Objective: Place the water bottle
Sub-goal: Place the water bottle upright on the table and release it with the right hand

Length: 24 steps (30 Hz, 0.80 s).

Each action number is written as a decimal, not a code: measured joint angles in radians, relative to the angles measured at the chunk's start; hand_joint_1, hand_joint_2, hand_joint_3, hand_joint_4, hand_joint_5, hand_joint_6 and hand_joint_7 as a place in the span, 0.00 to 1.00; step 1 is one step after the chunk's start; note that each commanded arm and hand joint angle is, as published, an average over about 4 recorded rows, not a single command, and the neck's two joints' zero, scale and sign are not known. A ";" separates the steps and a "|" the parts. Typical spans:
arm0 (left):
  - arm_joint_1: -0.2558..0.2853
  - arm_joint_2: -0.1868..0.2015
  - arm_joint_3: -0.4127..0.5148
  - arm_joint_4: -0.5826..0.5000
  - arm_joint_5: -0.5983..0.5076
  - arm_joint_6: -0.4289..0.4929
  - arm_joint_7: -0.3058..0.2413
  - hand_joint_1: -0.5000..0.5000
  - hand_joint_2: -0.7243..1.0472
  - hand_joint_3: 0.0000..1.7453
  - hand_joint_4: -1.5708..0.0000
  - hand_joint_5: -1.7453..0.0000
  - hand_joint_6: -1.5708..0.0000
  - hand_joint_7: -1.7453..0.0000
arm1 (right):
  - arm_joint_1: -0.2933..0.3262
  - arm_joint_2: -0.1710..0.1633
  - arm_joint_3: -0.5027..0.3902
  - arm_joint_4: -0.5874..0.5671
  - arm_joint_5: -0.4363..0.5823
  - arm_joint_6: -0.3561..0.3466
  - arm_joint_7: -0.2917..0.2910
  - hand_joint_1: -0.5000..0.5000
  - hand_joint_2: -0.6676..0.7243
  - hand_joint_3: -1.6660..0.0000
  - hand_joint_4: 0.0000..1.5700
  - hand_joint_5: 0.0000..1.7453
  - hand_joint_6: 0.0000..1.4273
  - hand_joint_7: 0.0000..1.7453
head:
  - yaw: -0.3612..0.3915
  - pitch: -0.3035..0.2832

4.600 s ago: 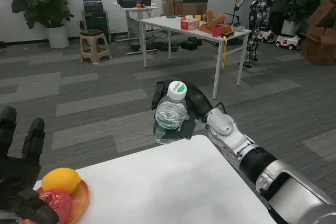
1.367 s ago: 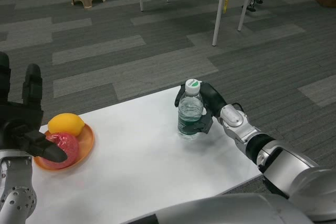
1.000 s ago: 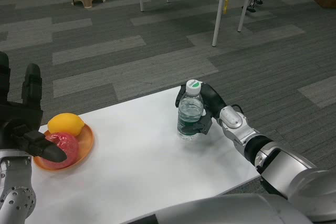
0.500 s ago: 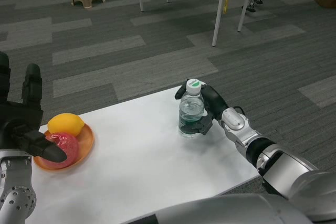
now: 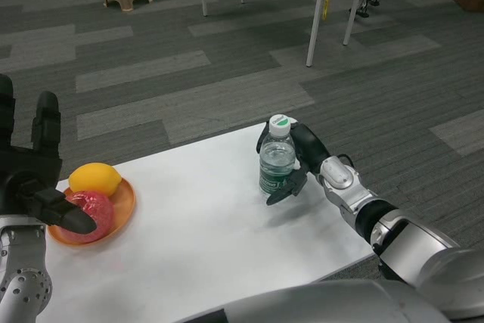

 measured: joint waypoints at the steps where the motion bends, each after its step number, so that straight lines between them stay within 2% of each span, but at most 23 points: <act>1: 0.000 0.000 0.000 0.000 0.000 0.000 0.000 0.02 0.00 0.04 1.00 1.00 1.00 1.00 | 0.001 0.000 0.000 -0.001 0.000 0.000 -0.001 0.04 0.74 0.76 0.76 0.99 0.52 0.62 | 0.000 0.000; 4: 0.000 0.000 0.000 0.000 0.000 0.000 0.000 0.02 0.00 0.05 1.00 1.00 1.00 1.00 | 0.003 0.000 0.000 -0.007 0.000 0.000 -0.001 0.04 0.77 0.76 0.65 0.99 0.28 0.43 | 0.001 0.002; 6: 0.000 0.000 0.000 0.000 0.000 0.000 0.000 0.02 0.00 0.05 1.00 1.00 1.00 1.00 | 0.005 0.000 -0.001 -0.011 0.000 0.000 -0.001 0.04 0.77 0.76 0.60 0.90 0.15 0.31 | 0.001 0.002; 8: 0.000 0.000 0.000 0.000 0.000 0.000 0.000 0.02 0.00 0.05 1.00 1.00 1.00 1.00 | 0.007 0.000 -0.003 -0.017 0.000 0.001 0.000 0.04 0.77 0.76 0.49 0.74 0.04 0.17 | 0.000 0.002; 9: 0.000 0.000 0.000 0.000 0.000 0.000 0.000 0.02 0.00 0.05 1.00 1.00 1.00 1.00 | 0.009 0.000 -0.004 -0.022 0.000 0.002 0.002 0.04 0.77 0.76 0.44 0.67 0.02 0.13 | 0.000 0.002; 10: 0.000 0.000 0.000 0.000 0.001 0.000 0.000 0.02 0.00 0.05 1.00 1.00 1.00 1.00 | 0.011 0.000 -0.005 -0.028 0.000 0.003 0.003 0.04 0.77 0.76 0.35 0.54 0.00 0.08 | 0.000 0.002; 13: 0.000 0.000 0.001 0.000 0.001 0.000 0.000 0.02 0.00 0.05 1.00 1.00 1.00 1.00 | 0.015 0.000 -0.011 -0.052 0.000 0.006 0.014 0.04 0.77 0.76 0.22 0.28 0.00 0.04 | 0.000 0.002; 17: 0.000 0.000 0.001 0.000 0.001 0.000 0.000 0.02 0.03 0.03 1.00 1.00 1.00 1.00 | 0.016 0.000 -0.015 -0.079 0.000 0.014 0.026 0.01 0.76 0.76 0.05 0.06 0.00 0.00 | 0.000 0.002; 20: 0.000 0.000 0.001 0.000 0.001 0.000 0.000 0.02 0.00 0.05 1.00 1.00 1.00 1.00 | 0.016 0.000 -0.015 -0.095 0.000 0.018 0.031 0.02 0.73 0.76 0.00 0.00 0.00 0.00 | 0.000 0.002; 24: 0.000 0.000 0.001 0.000 0.001 0.000 0.000 0.02 0.00 0.05 1.00 1.00 1.00 1.00 | 0.017 0.000 -0.015 -0.107 0.000 0.019 0.035 0.04 0.73 0.76 0.00 0.00 0.00 0.00 | 0.000 0.002</act>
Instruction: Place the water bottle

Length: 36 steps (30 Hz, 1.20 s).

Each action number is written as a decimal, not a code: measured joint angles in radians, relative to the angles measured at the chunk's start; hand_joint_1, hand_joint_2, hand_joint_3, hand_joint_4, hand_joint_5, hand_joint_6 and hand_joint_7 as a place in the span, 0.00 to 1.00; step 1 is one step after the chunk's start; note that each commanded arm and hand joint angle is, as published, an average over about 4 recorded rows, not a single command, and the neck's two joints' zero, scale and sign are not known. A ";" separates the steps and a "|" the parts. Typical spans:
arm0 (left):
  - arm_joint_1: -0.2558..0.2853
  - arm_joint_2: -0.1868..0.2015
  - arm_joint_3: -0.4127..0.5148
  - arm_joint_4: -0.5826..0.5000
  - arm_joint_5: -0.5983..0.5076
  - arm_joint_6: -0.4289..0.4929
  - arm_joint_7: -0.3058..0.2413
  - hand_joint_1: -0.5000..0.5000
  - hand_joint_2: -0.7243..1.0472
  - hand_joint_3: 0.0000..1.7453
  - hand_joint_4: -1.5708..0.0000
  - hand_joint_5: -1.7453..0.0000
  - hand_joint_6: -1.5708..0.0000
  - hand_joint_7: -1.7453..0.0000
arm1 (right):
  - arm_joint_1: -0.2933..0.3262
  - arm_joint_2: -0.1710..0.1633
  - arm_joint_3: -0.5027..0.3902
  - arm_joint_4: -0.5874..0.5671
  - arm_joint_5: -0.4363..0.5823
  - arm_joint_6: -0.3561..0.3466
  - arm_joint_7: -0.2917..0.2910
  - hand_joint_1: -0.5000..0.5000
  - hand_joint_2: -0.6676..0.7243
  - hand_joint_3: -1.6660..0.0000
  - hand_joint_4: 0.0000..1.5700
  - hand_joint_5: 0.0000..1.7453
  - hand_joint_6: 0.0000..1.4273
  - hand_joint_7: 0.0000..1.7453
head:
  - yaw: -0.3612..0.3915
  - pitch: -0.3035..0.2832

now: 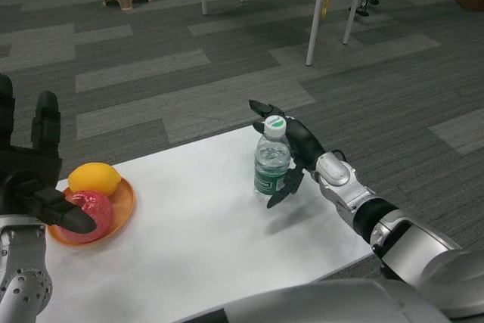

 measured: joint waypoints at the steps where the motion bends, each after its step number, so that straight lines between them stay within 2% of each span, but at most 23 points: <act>1: 0.000 0.000 0.000 0.000 0.000 0.000 0.000 0.02 0.00 0.05 1.00 1.00 1.00 1.00 | 0.000 0.000 0.000 -0.005 0.000 0.000 0.000 0.04 0.73 0.76 0.00 0.00 0.00 0.00 | 0.000 0.000; 7: 0.000 0.000 0.001 0.000 0.000 0.000 0.000 0.02 0.00 0.04 1.00 1.00 1.00 1.00 | 0.009 0.000 -0.023 -0.040 0.000 0.002 0.013 0.03 0.73 0.81 0.00 0.00 0.00 0.00 | 0.007 0.003; 11: 0.001 0.000 0.004 -0.001 0.000 0.000 0.000 0.02 0.00 0.05 1.00 1.00 1.00 1.00 | 0.035 0.000 -0.081 -0.093 0.000 0.005 0.035 0.04 0.73 0.81 0.00 0.00 0.00 0.00 | 0.012 0.006; 15: 0.004 0.000 0.010 -0.002 0.000 -0.001 0.000 0.02 0.03 0.04 1.00 1.00 1.00 1.00 | 0.076 0.000 -0.154 -0.161 -0.001 0.009 0.058 0.04 0.73 0.81 0.00 0.00 0.00 0.00 | 0.016 0.011; 19: 0.010 0.000 0.014 -0.005 0.000 -0.003 0.000 0.02 0.00 0.04 1.00 1.00 1.00 1.00 | 0.146 0.002 -0.244 -0.258 -0.001 0.017 0.073 0.04 0.70 0.81 0.00 0.00 0.00 0.00 | 0.018 0.017; 29: 0.015 0.000 0.016 -0.008 0.000 -0.005 0.001 0.02 0.00 0.01 1.00 1.00 1.00 1.00 | 0.291 0.007 -0.431 -0.456 0.000 0.028 0.077 0.04 0.68 0.81 0.00 0.00 0.00 0.00 | 0.013 0.027; 31: 0.015 0.001 0.016 -0.008 0.000 -0.005 0.001 0.02 0.00 0.04 1.00 1.00 1.00 1.00 | 0.312 0.010 -0.469 -0.499 0.000 0.031 0.078 0.04 0.68 0.81 0.00 0.00 0.00 0.00 | 0.010 0.029; 34: 0.014 0.002 0.015 -0.009 0.001 -0.005 0.001 0.02 0.00 0.01 1.00 1.00 1.00 1.00 | 0.328 0.020 -0.528 -0.570 0.000 0.032 0.075 0.04 0.68 0.81 0.00 0.00 0.00 0.00 | 0.005 0.035; 36: 0.014 0.002 0.015 -0.008 0.001 -0.005 0.001 0.02 0.00 0.00 1.00 1.00 1.00 1.00 | 0.329 0.026 -0.551 -0.607 0.001 0.027 0.047 0.04 0.70 0.81 0.00 0.00 0.00 0.00 | 0.003 0.041</act>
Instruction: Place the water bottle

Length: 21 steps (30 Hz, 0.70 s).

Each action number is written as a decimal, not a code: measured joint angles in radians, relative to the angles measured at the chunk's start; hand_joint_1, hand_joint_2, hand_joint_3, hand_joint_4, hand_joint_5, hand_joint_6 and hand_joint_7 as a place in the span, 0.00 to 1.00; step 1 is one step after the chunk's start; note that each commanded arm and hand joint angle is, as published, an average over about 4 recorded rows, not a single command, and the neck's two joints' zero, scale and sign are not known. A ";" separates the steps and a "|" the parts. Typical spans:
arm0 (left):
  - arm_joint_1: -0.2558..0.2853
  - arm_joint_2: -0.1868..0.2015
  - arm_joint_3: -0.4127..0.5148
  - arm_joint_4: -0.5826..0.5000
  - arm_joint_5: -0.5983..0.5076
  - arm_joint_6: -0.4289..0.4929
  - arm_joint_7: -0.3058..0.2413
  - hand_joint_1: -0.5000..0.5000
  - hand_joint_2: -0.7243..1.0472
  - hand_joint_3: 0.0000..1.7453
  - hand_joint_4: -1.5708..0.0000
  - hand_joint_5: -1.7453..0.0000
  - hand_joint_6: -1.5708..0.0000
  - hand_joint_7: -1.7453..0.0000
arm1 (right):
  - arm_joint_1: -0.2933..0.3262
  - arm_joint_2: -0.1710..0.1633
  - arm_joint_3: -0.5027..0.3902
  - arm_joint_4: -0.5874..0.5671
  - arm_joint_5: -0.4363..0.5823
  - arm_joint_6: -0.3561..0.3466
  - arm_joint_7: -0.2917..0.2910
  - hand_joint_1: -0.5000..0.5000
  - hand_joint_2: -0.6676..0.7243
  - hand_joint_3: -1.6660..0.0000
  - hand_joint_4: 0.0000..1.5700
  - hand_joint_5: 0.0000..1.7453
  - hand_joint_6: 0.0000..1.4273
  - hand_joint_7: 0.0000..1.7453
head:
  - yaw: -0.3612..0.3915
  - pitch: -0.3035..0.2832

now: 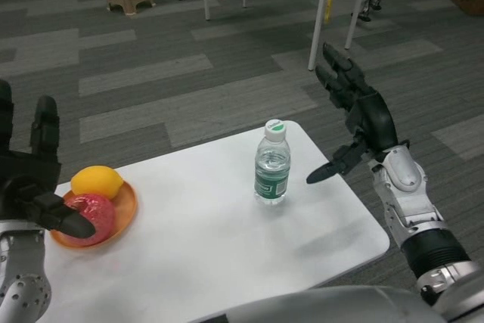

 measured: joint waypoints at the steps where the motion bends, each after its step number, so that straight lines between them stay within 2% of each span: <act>1: 0.000 0.000 0.000 0.000 0.000 0.000 0.000 0.02 0.00 0.01 1.00 1.00 1.00 1.00 | 0.000 0.003 -0.006 -0.012 0.001 -0.004 -0.020 0.03 0.72 0.81 0.00 0.00 0.00 0.00 | 0.000 0.004; 4: 0.000 0.000 0.000 0.000 0.000 0.000 0.000 0.02 0.00 0.05 1.00 1.00 1.00 1.00 | 0.000 0.012 -0.004 -0.032 0.010 -0.026 -0.083 0.00 0.65 0.81 0.00 0.00 0.00 0.00 | 0.002 0.012; 8: 0.000 0.000 0.000 0.000 0.000 0.000 0.000 0.02 0.00 0.01 1.00 1.00 1.00 1.00 | -0.014 0.017 0.043 -0.052 0.062 -0.111 -0.178 0.00 0.57 0.87 0.04 0.00 0.00 0.00 | 0.004 0.014; 9: 0.000 0.000 0.000 0.000 0.000 0.000 0.000 0.02 0.00 0.03 1.00 1.00 1.00 1.00 | -0.020 0.017 0.056 -0.054 0.071 -0.128 -0.198 0.00 0.52 0.89 0.08 0.06 0.00 0.00 | 0.004 0.014; 12: 0.000 0.000 0.001 0.000 0.000 0.000 0.000 0.02 0.00 0.03 1.00 1.00 1.00 1.00 | -0.033 0.017 0.087 -0.056 0.081 -0.175 -0.267 0.00 0.39 0.90 0.30 0.37 0.00 0.00 | 0.005 0.015; 13: 0.000 0.000 0.001 0.000 0.000 0.000 0.000 0.02 0.00 0.01 1.00 1.00 1.00 1.00 | -0.036 0.018 0.095 -0.056 0.084 -0.191 -0.295 0.00 0.39 0.90 0.35 0.44 0.00 0.00 | 0.005 0.015; 15: 0.000 0.000 0.001 0.000 0.000 0.000 0.000 0.02 0.00 0.00 1.00 1.00 1.00 1.00 | -0.039 0.021 0.102 -0.056 0.091 -0.210 -0.335 0.00 0.48 0.93 0.36 0.56 0.00 0.00 | 0.005 0.015; 16: 0.000 0.000 0.001 0.000 0.000 0.000 0.000 0.02 0.00 0.01 1.00 1.00 1.00 1.00 | -0.039 0.023 0.104 -0.056 0.094 -0.214 -0.346 0.00 0.53 0.94 0.30 0.58 0.00 0.00 | 0.005 0.015; 17: 0.000 0.000 0.001 0.000 0.000 0.000 0.000 0.02 0.00 0.03 1.00 1.00 1.00 1.00 | -0.039 0.025 0.106 -0.056 0.095 -0.216 -0.351 0.01 0.60 0.95 0.20 0.50 0.00 0.00 | 0.005 0.015; 19: 0.000 0.000 0.001 0.000 0.000 0.000 0.000 0.03 0.00 0.03 1.00 1.00 1.00 1.00 | -0.039 0.027 0.111 -0.056 0.096 -0.216 -0.352 0.01 0.67 0.95 0.04 0.22 0.00 0.00 | 0.004 0.015; 20: 0.000 0.000 0.001 0.000 0.000 0.000 0.000 0.03 0.00 0.03 1.00 1.00 1.00 1.00 | -0.039 0.027 0.114 -0.056 0.096 -0.215 -0.350 0.02 0.68 0.95 0.00 0.07 0.00 0.00 | 0.003 0.016; 21: 0.000 0.000 0.001 0.000 0.000 0.000 0.000 0.03 0.00 0.01 1.00 1.00 1.00 1.00 | -0.039 0.027 0.118 -0.056 0.096 -0.214 -0.348 0.02 0.69 0.95 0.00 0.03 0.00 0.00 | 0.002 0.016</act>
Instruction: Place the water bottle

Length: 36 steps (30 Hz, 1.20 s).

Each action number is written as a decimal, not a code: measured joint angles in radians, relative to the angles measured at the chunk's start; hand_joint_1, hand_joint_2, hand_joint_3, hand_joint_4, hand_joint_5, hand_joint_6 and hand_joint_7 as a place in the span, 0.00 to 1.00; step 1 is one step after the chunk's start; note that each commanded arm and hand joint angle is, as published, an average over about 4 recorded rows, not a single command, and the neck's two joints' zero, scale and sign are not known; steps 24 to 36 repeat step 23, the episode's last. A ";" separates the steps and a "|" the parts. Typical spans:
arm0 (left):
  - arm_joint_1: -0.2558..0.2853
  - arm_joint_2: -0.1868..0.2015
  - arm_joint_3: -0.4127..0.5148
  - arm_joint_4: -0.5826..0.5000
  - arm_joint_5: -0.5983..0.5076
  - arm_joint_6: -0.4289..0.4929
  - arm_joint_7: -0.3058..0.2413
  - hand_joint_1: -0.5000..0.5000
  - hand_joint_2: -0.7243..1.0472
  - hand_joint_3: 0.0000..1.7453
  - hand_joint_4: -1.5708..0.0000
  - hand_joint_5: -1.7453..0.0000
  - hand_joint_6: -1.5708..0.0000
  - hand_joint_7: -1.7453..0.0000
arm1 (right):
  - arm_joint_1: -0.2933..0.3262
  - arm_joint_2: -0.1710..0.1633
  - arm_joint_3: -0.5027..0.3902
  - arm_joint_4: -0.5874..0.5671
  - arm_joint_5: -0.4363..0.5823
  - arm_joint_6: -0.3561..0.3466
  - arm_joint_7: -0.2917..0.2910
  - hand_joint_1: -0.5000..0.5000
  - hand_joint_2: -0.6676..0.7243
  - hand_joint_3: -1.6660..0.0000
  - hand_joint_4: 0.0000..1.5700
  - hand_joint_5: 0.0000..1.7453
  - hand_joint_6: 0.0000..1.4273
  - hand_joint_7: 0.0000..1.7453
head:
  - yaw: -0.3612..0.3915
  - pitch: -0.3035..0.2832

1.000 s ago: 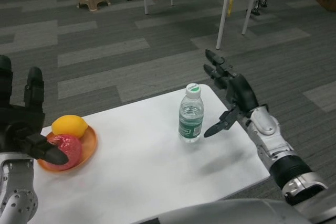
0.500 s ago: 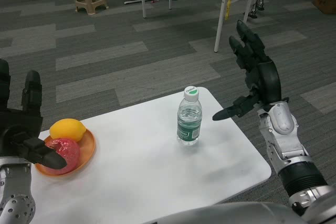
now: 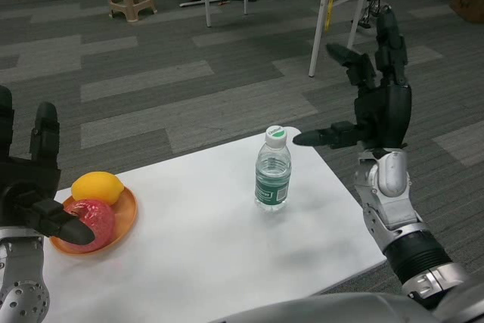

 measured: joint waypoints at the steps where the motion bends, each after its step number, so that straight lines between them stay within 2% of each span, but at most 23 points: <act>1: 0.000 0.000 0.000 0.000 0.000 0.000 0.000 0.02 0.00 0.01 1.00 1.00 1.00 1.00 | 0.000 0.000 0.003 -0.001 0.000 0.004 0.005 0.03 0.70 0.95 0.00 0.01 0.00 0.00 | -0.001 0.000; 7: 0.000 0.000 0.000 0.000 0.000 0.000 0.000 0.03 0.03 0.03 1.00 1.00 1.00 1.00 | 0.000 0.000 0.010 -0.021 0.000 0.029 0.035 0.04 0.73 0.95 0.00 0.00 0.00 0.00 | -0.003 -0.002; 14: 0.000 0.000 0.000 -0.001 0.000 0.000 0.000 0.02 0.00 0.01 1.00 1.00 1.00 1.00 | 0.000 -0.002 0.015 -0.033 0.001 0.051 0.061 0.03 0.73 0.95 0.00 0.00 0.00 0.00 | 0.000 -0.003; 17: 0.000 0.000 0.000 -0.001 0.000 0.000 0.000 0.02 0.00 0.05 1.00 1.00 1.00 1.00 | 0.000 -0.011 0.020 -0.042 0.000 0.059 0.070 0.04 0.73 0.95 0.00 0.00 0.00 0.00 | 0.009 -0.003; 22: 0.000 0.000 0.000 -0.004 0.002 0.000 0.000 0.02 0.00 0.04 1.00 1.00 1.00 1.00 | 0.000 -0.030 0.034 -0.051 0.001 0.067 0.082 0.04 0.73 0.95 0.00 0.00 0.00 0.00 | 0.019 0.002; 36: 0.000 0.000 0.000 -0.004 0.003 0.000 0.000 0.02 0.00 0.05 1.00 1.00 1.00 1.00 | 0.000 -0.032 0.036 -0.051 0.001 0.068 0.083 0.04 0.73 0.95 0.00 0.00 0.00 0.00 | 0.019 0.002</act>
